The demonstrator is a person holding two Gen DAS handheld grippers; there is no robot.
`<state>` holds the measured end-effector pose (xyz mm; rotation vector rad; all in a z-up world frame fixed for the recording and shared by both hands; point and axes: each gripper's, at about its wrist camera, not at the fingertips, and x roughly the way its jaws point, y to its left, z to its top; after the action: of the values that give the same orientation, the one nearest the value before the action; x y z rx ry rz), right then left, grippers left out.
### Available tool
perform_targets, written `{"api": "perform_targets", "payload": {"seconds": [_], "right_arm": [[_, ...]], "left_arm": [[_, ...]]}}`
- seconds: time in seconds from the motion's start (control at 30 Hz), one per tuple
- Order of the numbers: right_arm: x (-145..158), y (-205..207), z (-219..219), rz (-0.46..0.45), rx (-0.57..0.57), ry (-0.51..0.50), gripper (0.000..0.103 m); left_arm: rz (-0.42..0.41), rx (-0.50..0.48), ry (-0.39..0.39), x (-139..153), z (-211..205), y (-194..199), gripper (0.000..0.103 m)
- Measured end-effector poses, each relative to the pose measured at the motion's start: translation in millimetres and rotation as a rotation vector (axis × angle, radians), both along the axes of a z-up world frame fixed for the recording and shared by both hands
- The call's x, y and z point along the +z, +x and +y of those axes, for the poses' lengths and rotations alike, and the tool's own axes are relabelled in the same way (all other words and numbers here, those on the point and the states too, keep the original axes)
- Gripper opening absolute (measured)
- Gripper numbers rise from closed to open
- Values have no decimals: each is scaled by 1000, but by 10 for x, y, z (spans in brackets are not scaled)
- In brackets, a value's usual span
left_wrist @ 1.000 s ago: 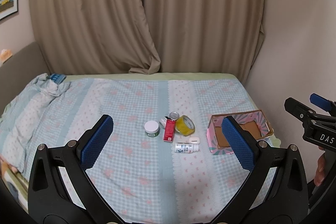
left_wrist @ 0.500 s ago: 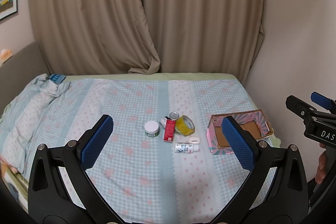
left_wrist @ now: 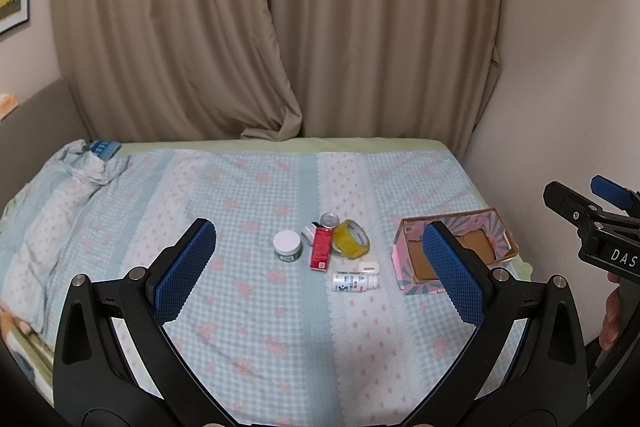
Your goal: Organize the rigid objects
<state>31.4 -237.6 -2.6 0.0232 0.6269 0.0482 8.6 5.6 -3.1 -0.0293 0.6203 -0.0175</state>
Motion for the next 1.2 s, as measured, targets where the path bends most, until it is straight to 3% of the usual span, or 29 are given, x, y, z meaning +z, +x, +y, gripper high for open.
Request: {"api": "perform_targets", "payload": {"seconds": [0.2, 0.5, 0.97, 1.2], "right_arm": [[13, 55, 20, 20, -31, 15, 103], [-302, 360, 156, 119, -67, 98, 103], [-1415, 1237, 457, 312, -52, 398, 103], [-2345, 1921, 555, 449, -79, 534, 103]], "left_arm": [[38, -27, -7, -19, 130, 186, 102], [143, -110, -9, -516, 349, 722, 102], [288, -169, -24, -1544, 410, 1667, 102], [411, -200, -55, -2387, 392, 2334, 102]]}}
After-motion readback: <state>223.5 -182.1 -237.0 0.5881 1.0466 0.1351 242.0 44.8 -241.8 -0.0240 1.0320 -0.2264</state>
